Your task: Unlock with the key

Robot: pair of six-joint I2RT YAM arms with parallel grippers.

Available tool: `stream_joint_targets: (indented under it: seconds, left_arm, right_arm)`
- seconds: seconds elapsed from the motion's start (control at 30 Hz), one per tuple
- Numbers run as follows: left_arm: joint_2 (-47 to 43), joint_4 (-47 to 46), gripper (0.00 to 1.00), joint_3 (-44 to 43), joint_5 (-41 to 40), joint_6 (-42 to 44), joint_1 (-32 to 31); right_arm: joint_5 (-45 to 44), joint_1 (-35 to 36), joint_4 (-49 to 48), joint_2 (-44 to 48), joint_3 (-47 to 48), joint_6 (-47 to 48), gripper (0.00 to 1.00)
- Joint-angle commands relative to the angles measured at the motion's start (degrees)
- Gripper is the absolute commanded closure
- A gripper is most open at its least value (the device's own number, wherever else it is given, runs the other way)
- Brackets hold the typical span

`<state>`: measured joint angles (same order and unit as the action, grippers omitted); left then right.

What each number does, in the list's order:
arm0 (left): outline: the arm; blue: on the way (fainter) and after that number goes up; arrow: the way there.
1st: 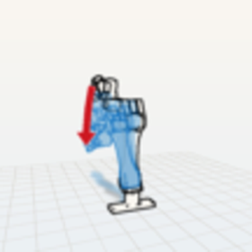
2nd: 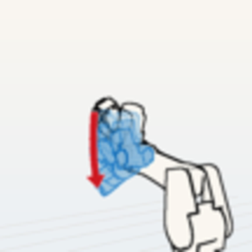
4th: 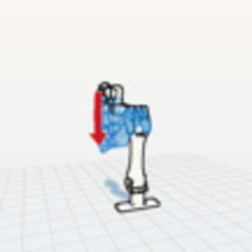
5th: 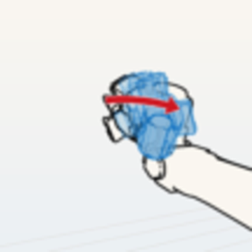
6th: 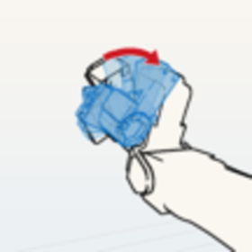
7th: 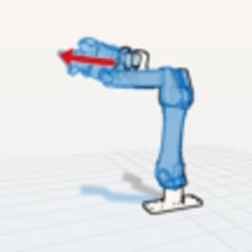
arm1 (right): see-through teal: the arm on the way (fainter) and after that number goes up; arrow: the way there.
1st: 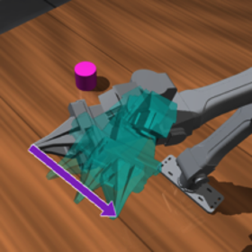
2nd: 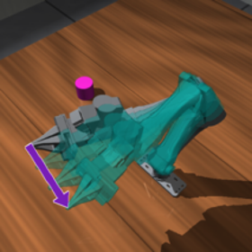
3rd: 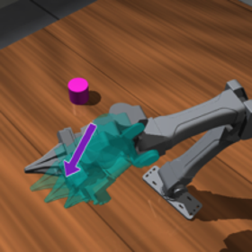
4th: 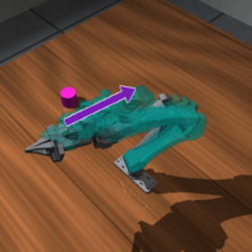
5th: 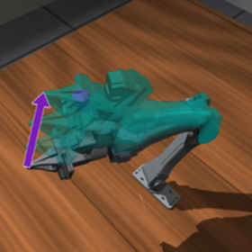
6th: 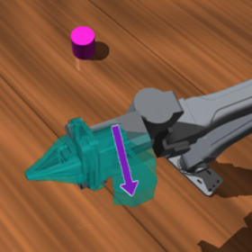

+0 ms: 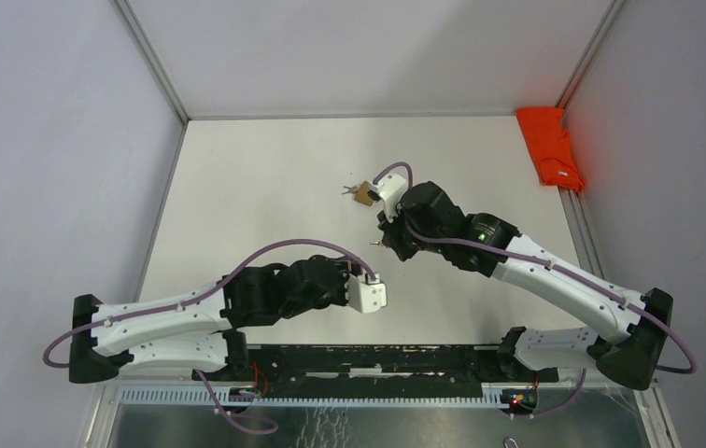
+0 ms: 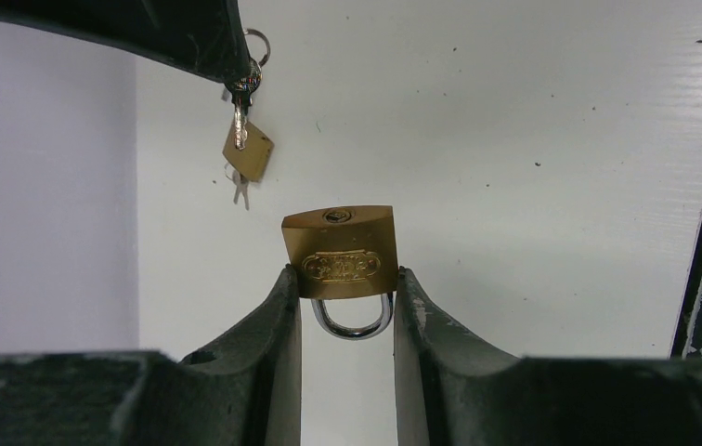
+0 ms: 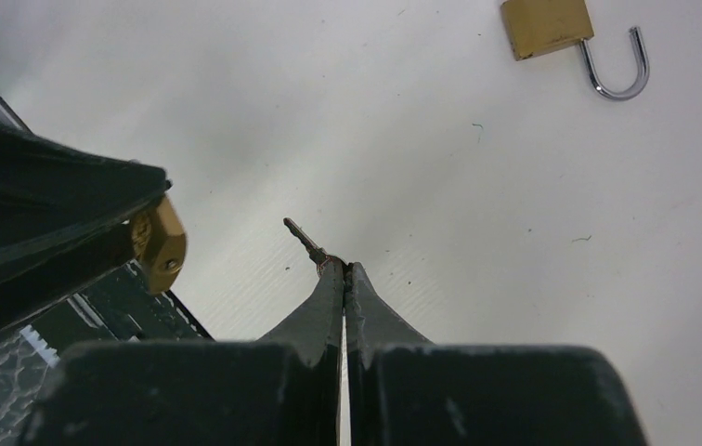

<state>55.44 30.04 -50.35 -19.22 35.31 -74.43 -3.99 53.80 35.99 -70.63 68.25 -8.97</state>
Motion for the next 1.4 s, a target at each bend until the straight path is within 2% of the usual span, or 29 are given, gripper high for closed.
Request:
stream_joint_targets:
  seconds: [0.0, 0.37, 0.87, 1.37]
  left_arm:
    - [1.93, -0.69, 0.98, -3.25, -1.51, -4.19, 1.17]
    - [1.84, -1.31, 0.98, -3.09, -5.33, -3.91, 2.04]
    - [2.25, -0.2, 0.98, -4.75, -4.88, -4.43, 2.27]
    - [1.19, 0.62, 0.98, -4.42, -3.79, -5.0, 2.21]
  right_arm:
    - [-1.47, 1.06, 1.27, 1.22, 2.47, -1.85, 1.0]
    - [1.74, 3.36, -0.2, 1.48, 0.9, -3.89, 1.0]
    - [1.98, 4.91, -2.8, 0.41, -0.61, -4.39, 1.0]
    - [1.2, 4.91, -3.08, -1.55, 2.06, -3.95, 1.0]
